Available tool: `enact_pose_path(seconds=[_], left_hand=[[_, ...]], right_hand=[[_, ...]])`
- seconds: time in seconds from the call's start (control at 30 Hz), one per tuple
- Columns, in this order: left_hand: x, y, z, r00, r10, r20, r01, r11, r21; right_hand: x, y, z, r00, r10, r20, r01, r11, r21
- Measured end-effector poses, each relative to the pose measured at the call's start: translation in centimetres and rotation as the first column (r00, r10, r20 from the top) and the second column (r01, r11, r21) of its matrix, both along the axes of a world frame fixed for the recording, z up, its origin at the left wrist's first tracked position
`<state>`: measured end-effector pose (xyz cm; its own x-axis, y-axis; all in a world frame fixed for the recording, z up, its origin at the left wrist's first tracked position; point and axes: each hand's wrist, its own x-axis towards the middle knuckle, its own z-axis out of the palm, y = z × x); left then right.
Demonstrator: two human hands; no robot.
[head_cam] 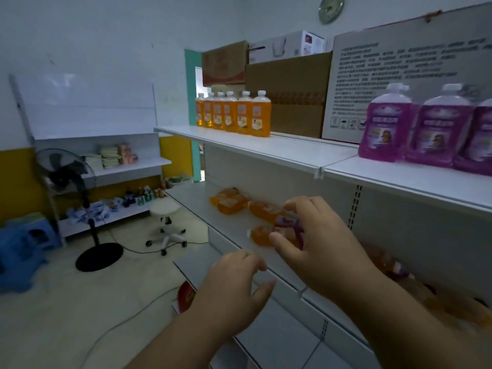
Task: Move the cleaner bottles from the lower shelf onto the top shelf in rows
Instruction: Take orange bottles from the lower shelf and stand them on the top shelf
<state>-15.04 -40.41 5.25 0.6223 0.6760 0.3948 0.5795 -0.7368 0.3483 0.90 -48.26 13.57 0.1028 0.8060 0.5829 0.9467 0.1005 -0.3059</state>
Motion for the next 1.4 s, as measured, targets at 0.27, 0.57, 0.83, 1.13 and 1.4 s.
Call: enact_pose_path(seconds=[0.27, 0.57, 0.83, 1.13, 1.4], left_hand=[[-0.4, 13.0, -1.8, 0.996, 0.068, -0.051, -0.072, 0.995, -0.067], [-4.4, 27.8, -4.0, 0.998, 0.043, -0.054, -0.048, 0.994, -0.099], [-6.3, 42.6, -6.3, 0.968, -0.219, -0.125, 0.207, 0.973, -0.101], [-5.6, 47.5, -7.1, 0.918, -0.391, -0.059, 0.381, 0.915, -0.132], [-5.4, 50.1, -7.8, 0.919, -0.392, -0.029, 0.384, 0.911, -0.149]], right_hand=[[0.2, 14.1, -2.0, 0.999, 0.023, -0.042, -0.026, 0.998, -0.06], [-3.9, 28.4, -3.5, 0.998, -0.034, -0.049, 0.028, 0.992, -0.121], [-8.4, 37.0, -5.5, 0.94, -0.335, -0.067, 0.324, 0.936, -0.138], [-10.7, 39.2, -6.2, 0.821, -0.566, -0.08, 0.553, 0.822, -0.136], [-11.2, 42.2, -7.2, 0.791, -0.603, -0.101, 0.576, 0.79, -0.21]])
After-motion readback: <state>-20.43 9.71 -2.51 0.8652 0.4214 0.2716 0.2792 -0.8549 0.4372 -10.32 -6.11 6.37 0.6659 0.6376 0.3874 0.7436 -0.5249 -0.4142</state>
